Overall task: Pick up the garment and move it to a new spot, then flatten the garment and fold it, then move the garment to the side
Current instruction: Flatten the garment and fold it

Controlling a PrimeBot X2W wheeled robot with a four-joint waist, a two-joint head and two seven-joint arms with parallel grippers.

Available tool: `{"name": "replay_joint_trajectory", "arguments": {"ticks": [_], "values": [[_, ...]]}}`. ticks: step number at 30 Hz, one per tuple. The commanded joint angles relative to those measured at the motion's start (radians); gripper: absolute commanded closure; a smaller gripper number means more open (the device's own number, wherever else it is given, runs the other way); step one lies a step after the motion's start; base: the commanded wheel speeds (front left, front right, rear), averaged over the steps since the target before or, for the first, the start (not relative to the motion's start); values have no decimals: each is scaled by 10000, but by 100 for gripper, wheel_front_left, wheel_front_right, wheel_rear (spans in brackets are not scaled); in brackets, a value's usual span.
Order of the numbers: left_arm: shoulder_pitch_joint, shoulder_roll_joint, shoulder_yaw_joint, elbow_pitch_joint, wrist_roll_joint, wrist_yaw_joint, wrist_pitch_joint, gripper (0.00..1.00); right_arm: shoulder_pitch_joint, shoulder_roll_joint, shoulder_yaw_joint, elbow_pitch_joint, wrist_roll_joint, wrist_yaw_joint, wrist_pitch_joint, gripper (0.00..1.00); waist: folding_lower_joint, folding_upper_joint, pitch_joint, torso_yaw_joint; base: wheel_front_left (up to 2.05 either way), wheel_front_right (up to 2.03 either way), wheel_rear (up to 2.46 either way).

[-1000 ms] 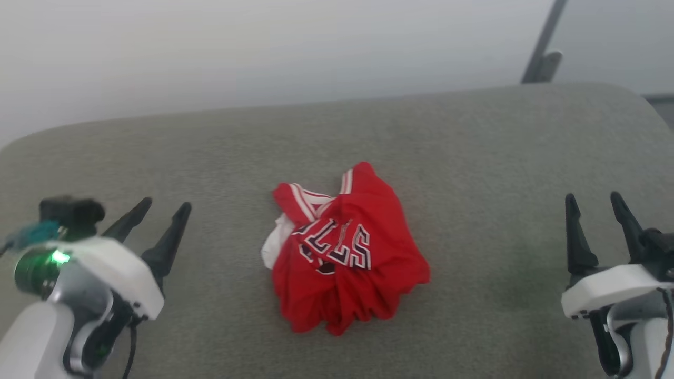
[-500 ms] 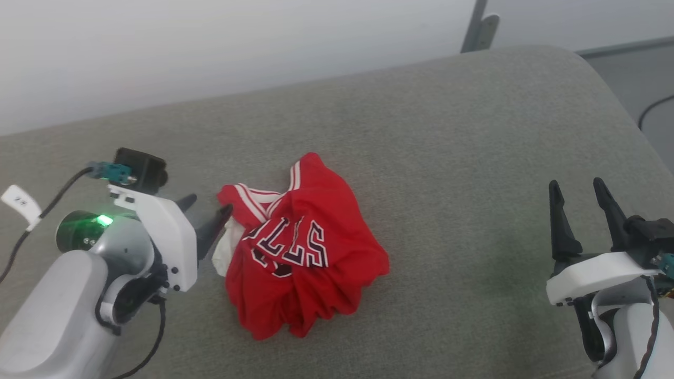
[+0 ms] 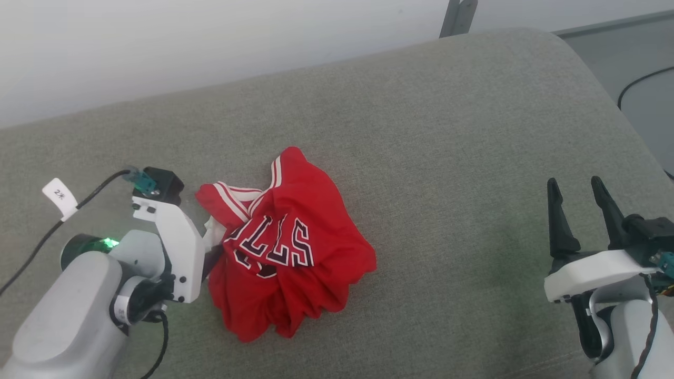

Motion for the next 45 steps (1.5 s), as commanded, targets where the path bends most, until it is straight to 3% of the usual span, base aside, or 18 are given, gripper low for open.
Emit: {"name": "replay_joint_trajectory", "arguments": {"ticks": [1,15,16,17,18,27,33,45], "values": [[-129,-41,-24,43,-25,58,71,0,-98,25,-17,32,48,1,-93,0,0,0,40,3,0,0,0],[-1092,-697,-674,2085,227,-14,579,3,-476,10,126,109,33,1,-147,0,0,0,638,115,0,0,0],[-1151,-729,-704,2257,249,-45,558,19,-494,4,133,113,43,1,-151,0,0,0,666,118,0,0,0],[-1212,-766,-741,2422,259,-106,527,71,-494,-11,140,117,42,1,-156,0,0,0,690,123,0,0,0],[-1274,-824,-718,2561,207,-143,458,100,-494,-24,142,124,39,1,-160,0,0,0,712,129,0,0,0],[-1781,-886,-622,3388,131,-401,76,100,-486,-77,-37,184,-31,1,-178,0,0,0,717,364,0,0,0],[-1745,-788,49,3050,-311,123,-364,100,-305,-57,-129,202,-106,1,-187,0,0,0,501,692,0,0,0],[103,295,1383,1802,-1118,1242,-684,100,-34,-108,-86,207,-124,1,-139,0,0,0,110,1103,0,0,0]]}}
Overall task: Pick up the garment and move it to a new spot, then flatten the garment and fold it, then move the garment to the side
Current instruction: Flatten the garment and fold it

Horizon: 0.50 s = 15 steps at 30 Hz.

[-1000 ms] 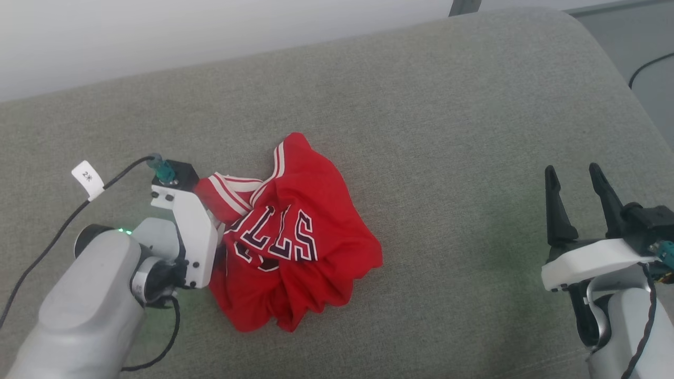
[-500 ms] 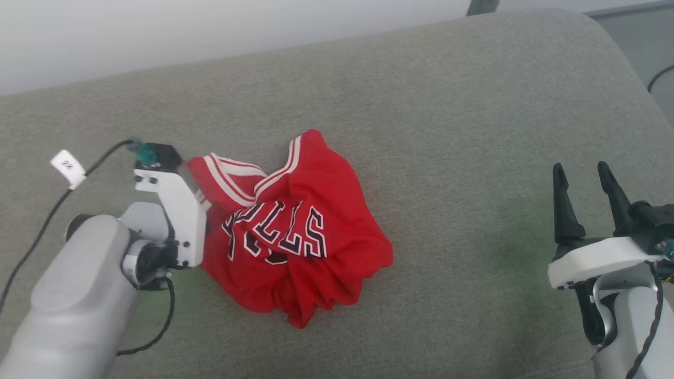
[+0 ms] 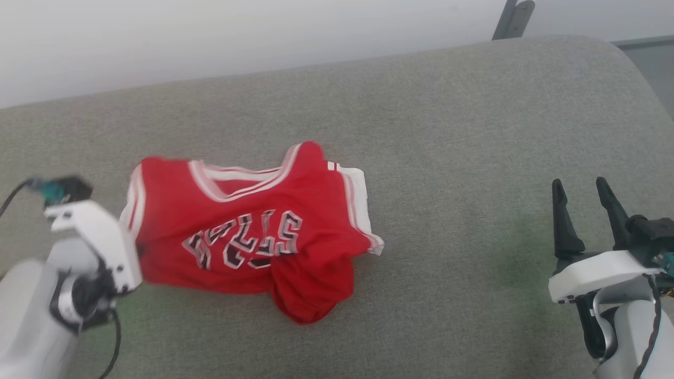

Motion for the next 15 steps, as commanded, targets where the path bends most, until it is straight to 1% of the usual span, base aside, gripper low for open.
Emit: {"name": "replay_joint_trajectory", "arguments": {"ticks": [1,3,7,8,9,10,12,15], "values": [[289,47,109,-74,-144,110,-78,100,61,-38,22,-13,26,1,-28,0,0,-1,-27,42,0,0,0],[746,134,199,-147,-225,242,-90,100,108,-52,32,-35,30,1,2,0,0,-1,-45,77,0,0,0],[1292,124,259,-142,-342,319,-217,100,150,-72,68,-86,28,1,87,0,0,-1,-72,159,0,0,0],[1373,91,258,-112,-370,334,-226,94,154,-72,92,-105,14,1,97,0,0,-1,-85,186,0,0,0],[1442,60,257,-90,-378,325,-258,71,158,-73,119,-127,9,1,127,0,0,-1,-98,214,0,0,0],[1481,40,247,-70,-381,308,-291,53,164,-84,141,-141,17,1,163,0,0,-1,-116,248,0,0,0],[1477,20,230,-96,-359,218,-407,0,193,-115,206,-168,15,1,193,0,0,-1,-160,333,0,0,0],[1508,79,289,-208,-305,154,-670,0,213,-139,313,-200,38,1,294,0,0,-1,-246,483,0,0,0]]}}
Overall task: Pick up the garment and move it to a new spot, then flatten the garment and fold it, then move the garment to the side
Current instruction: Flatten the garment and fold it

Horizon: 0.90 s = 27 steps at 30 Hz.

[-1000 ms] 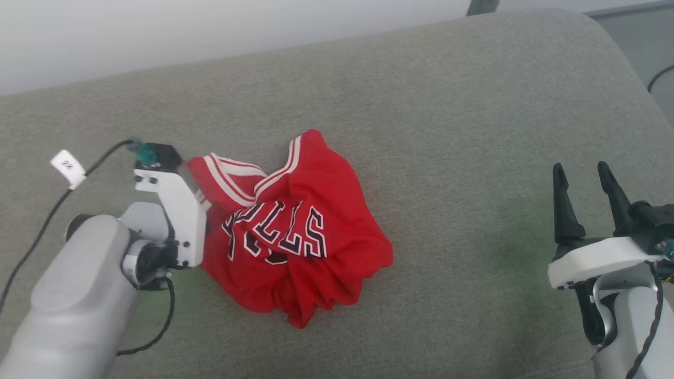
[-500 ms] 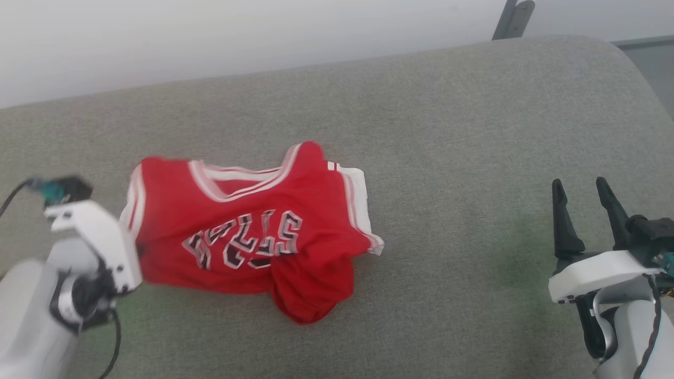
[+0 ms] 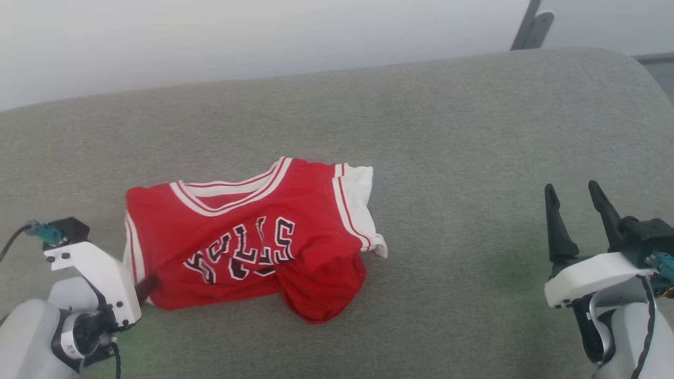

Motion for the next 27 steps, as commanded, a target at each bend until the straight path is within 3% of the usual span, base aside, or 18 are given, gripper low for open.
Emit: {"name": "replay_joint_trajectory", "arguments": {"ticks": [1,11,22,27], "values": [[122,42,62,-95,65,-59,-178,0,80,-52,59,-29,64,1,41,0,0,0,-77,125,0,0,0],[354,20,387,-1281,569,-501,-2469,0,204,-377,592,-52,478,1,589,0,0,0,-435,1019,0,0,0],[1022,-426,856,-2080,1569,-272,-6048,0,-193,-830,1717,-8,1422,1,1827,0,0,0,-530,2329,0,0,0],[1339,-653,974,-2132,1714,-242,-7039,0,-416,-1021,2087,106,1718,1,2463,0,0,0,-478,2808,0,0,0]]}}
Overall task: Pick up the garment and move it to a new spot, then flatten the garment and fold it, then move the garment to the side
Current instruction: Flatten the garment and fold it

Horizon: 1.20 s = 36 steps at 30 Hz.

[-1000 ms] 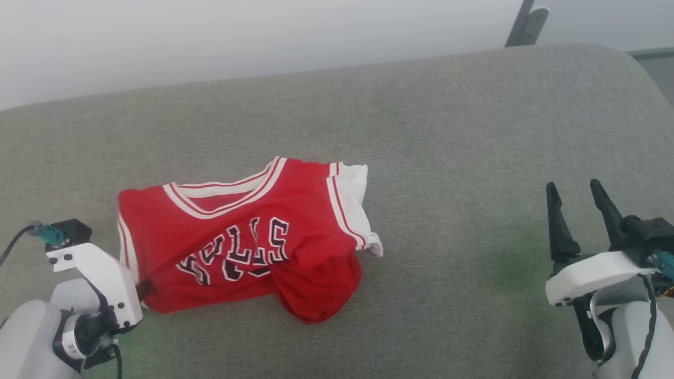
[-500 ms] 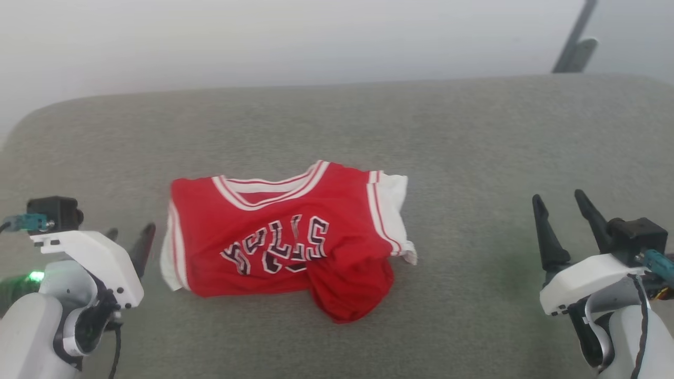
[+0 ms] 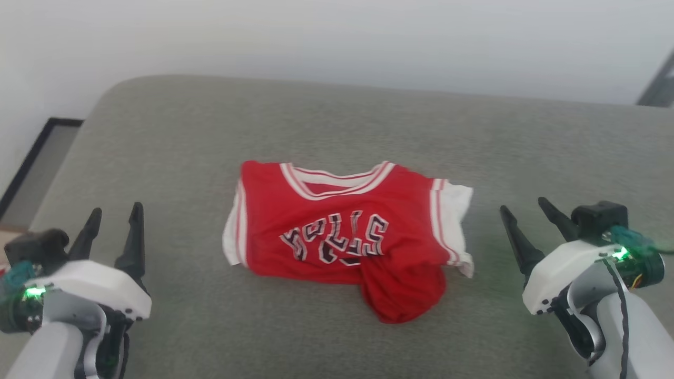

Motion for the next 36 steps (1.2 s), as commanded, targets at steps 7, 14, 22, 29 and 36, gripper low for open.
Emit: {"name": "replay_joint_trajectory", "arguments": {"ticks": [7,14,22,29,36], "values": [[339,-367,-12,241,295,-155,-1073,0,-376,-315,332,309,364,1,1084,0,0,0,257,967,0,0,0],[432,-839,297,366,671,-283,-1516,0,-609,-509,537,722,450,1,2228,0,0,0,471,1575,0,0,0],[810,-1848,1553,-275,1727,-756,-1556,0,-737,-521,490,1321,322,1,3486,0,0,0,614,2031,0,0,0],[1136,-2783,2672,-359,2689,-1503,-1559,0,-832,-503,442,1659,74,1,4037,100,0,0,666,2190,0,0,0],[1305,-3507,3707,-354,3378,-2128,-1561,0,-883,-709,-7,1319,123,-6,4267,100,0,0,576,2013,0,0,0]]}}
